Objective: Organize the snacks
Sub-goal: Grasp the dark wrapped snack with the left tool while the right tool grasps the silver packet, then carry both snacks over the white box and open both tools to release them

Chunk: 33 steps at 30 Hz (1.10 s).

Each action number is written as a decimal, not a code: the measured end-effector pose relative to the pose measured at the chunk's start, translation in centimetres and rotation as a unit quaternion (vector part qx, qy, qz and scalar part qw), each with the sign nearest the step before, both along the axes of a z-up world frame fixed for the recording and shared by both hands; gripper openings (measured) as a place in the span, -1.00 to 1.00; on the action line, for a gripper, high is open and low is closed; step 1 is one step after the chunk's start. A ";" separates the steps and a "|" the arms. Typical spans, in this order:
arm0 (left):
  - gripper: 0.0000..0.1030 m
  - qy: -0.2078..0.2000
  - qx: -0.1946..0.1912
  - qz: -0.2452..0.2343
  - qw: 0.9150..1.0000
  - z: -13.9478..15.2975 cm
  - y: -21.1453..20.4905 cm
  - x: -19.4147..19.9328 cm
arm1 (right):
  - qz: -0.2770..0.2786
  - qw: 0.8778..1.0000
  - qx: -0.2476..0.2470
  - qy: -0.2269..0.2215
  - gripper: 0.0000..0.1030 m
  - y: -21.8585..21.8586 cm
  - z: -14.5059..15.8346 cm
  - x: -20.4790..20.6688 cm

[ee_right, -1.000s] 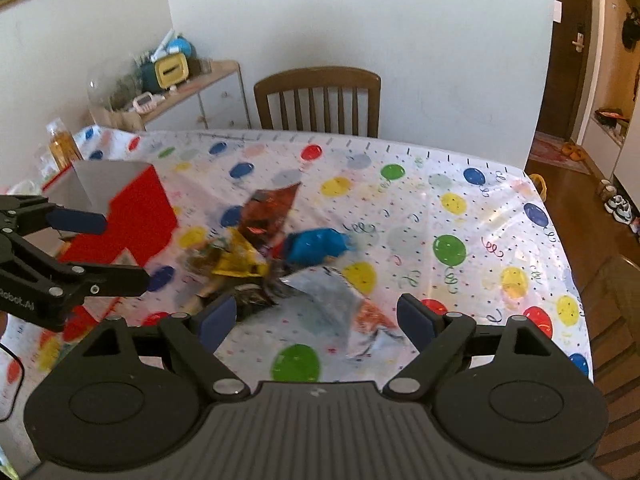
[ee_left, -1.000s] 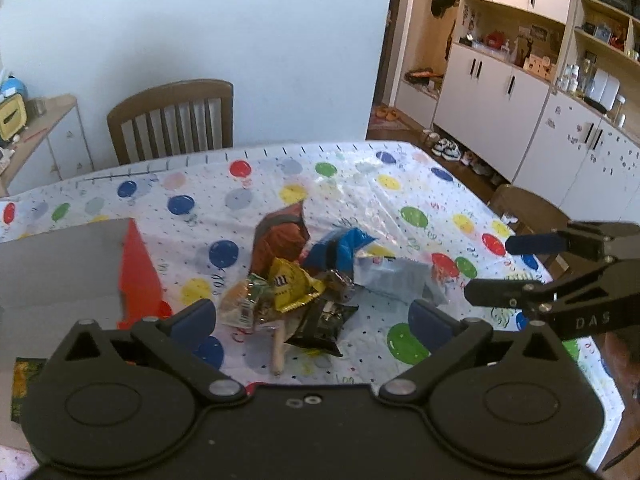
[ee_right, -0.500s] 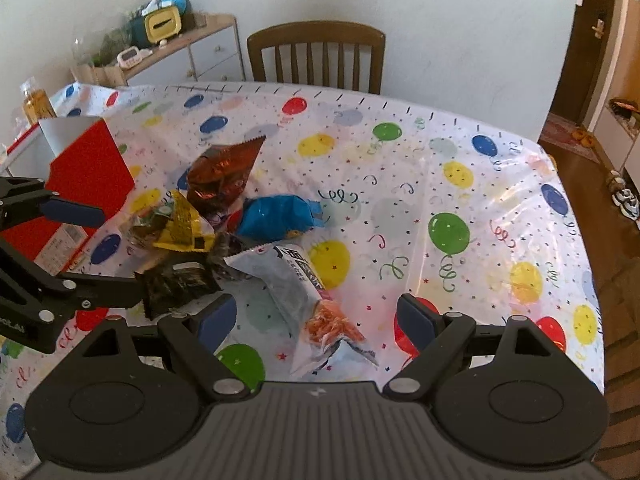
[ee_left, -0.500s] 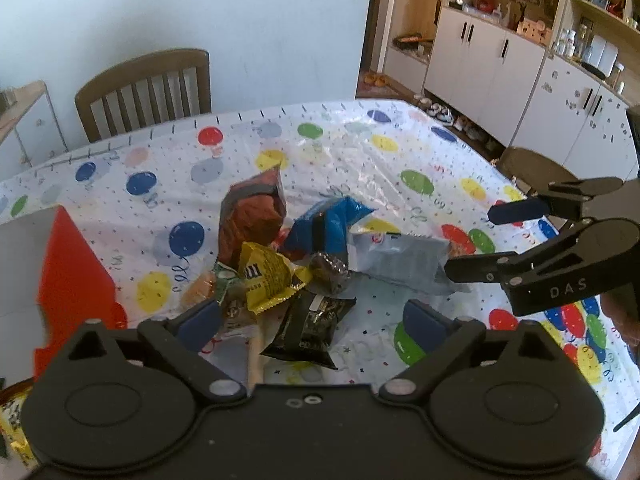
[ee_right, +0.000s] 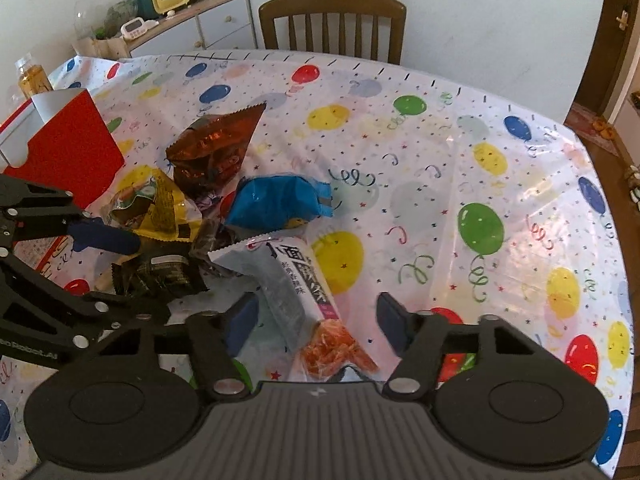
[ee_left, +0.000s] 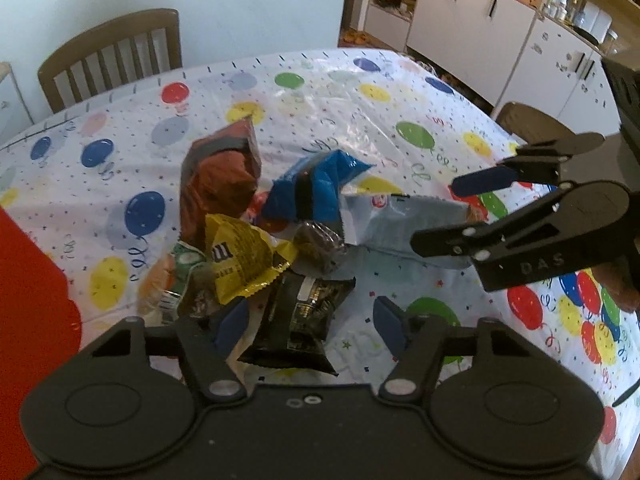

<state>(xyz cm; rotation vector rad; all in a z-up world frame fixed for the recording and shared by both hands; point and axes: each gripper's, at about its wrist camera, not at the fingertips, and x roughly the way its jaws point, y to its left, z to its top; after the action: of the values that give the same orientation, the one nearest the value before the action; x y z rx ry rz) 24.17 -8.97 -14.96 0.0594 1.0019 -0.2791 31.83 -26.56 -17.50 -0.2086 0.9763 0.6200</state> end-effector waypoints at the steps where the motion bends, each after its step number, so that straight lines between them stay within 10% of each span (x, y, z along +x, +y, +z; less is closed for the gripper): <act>1: 0.19 0.004 -0.002 -0.003 1.000 -0.2 0.0 0.1 | 0.002 1.000 0.000 0.001 0.11 0.1 -0.1 -0.1; 11: -0.21 0.017 0.010 -0.001 1.000 -0.8 0.0 0.8 | -0.011 1.000 -0.003 0.001 -0.39 0.1 -0.1 -1.2; 33: -0.39 0.028 -0.023 0.013 0.999 1.0 0.1 -2.4 | -0.047 0.999 0.024 -0.012 -0.57 -0.9 4.2 -8.3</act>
<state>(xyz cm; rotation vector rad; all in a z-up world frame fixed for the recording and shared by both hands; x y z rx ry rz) 21.75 -8.90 -13.91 -0.0041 1.0503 -0.2817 23.56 -27.42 -13.25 -0.1271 0.9412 0.5521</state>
